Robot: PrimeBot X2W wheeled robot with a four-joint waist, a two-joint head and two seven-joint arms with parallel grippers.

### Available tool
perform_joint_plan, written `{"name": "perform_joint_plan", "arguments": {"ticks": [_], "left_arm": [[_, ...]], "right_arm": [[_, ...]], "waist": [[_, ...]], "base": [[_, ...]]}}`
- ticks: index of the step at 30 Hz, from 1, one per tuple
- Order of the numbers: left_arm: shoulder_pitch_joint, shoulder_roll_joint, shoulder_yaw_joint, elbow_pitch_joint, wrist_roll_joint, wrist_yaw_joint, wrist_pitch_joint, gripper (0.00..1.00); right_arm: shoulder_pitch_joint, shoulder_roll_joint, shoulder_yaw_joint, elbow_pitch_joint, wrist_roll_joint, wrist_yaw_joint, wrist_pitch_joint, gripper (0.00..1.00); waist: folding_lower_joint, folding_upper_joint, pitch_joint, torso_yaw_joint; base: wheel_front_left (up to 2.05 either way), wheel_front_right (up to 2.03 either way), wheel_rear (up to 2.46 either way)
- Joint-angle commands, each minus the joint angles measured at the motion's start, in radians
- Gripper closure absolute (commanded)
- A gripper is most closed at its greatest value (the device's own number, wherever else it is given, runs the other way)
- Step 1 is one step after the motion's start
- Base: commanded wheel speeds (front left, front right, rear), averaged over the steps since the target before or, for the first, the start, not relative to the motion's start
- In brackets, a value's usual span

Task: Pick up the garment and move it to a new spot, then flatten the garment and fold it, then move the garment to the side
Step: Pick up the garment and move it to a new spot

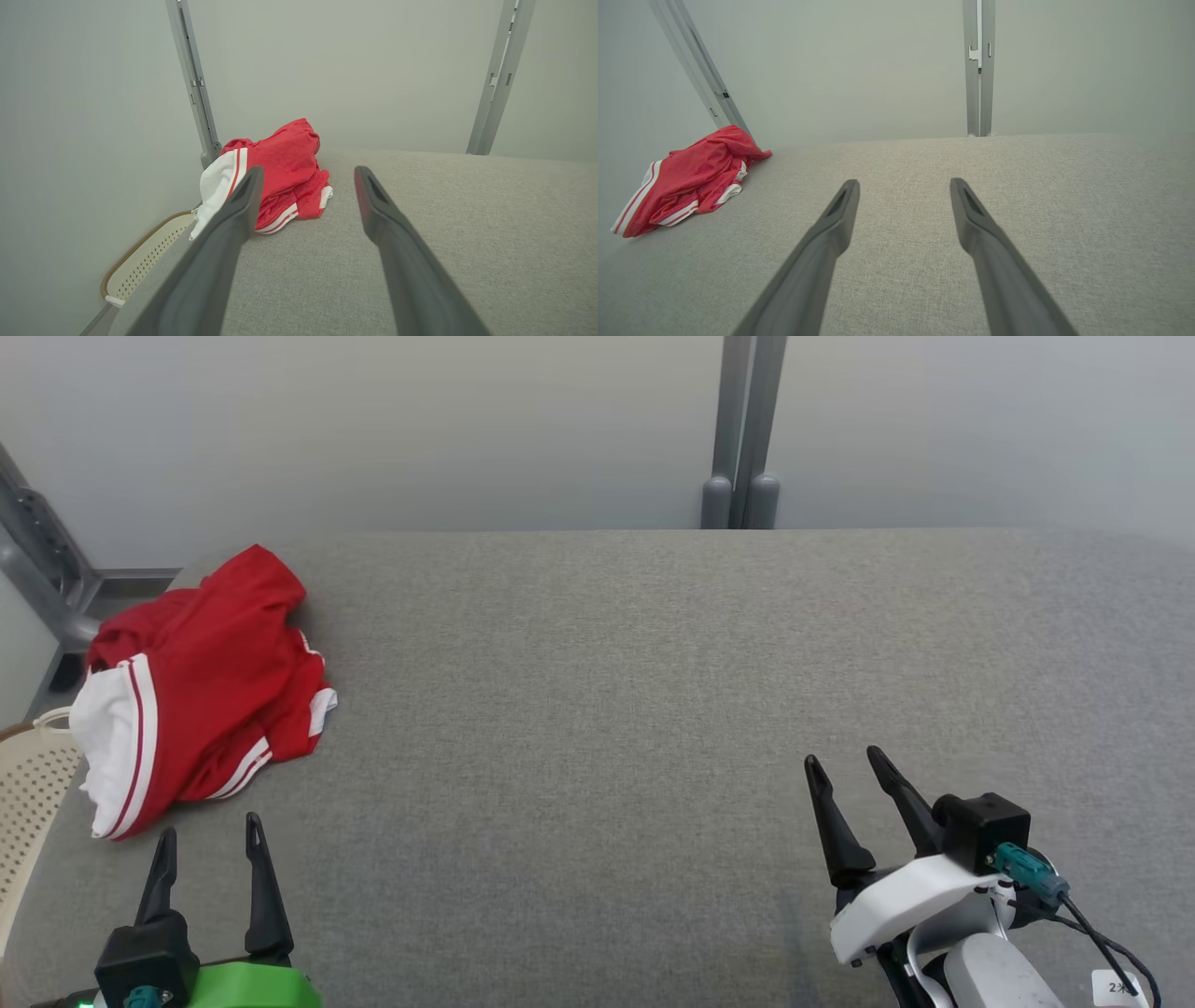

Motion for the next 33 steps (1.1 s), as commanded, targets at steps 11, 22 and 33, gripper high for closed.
{"name": "perform_joint_plan", "arguments": {"ticks": [11,22,33], "left_arm": [[0.025,0.024,0.014,-0.008,-0.018,0.009,0.009,0.0],[0.04,0.046,0.024,-0.026,-0.024,0.016,0.023,0.0],[0.051,0.059,0.028,-0.04,-0.023,0.034,0.032,0.0]], "right_arm": [[0.019,-0.004,0.019,0.009,0.01,0.0,-0.01,0.0],[0.033,-0.004,0.039,0.011,0.024,0.0,-0.02,0.0],[0.028,-0.004,0.063,0.02,0.031,0.0,-0.03,0.0]], "waist": [[0.0,0.0,-0.011,0.133],[0.0,0.0,-0.018,0.248],[0.0,0.0,-0.026,0.336]], "base": [[0.0,0.0,0.0],[0.0,0.0,0.0],[0.0,0.0,0.0]]}}
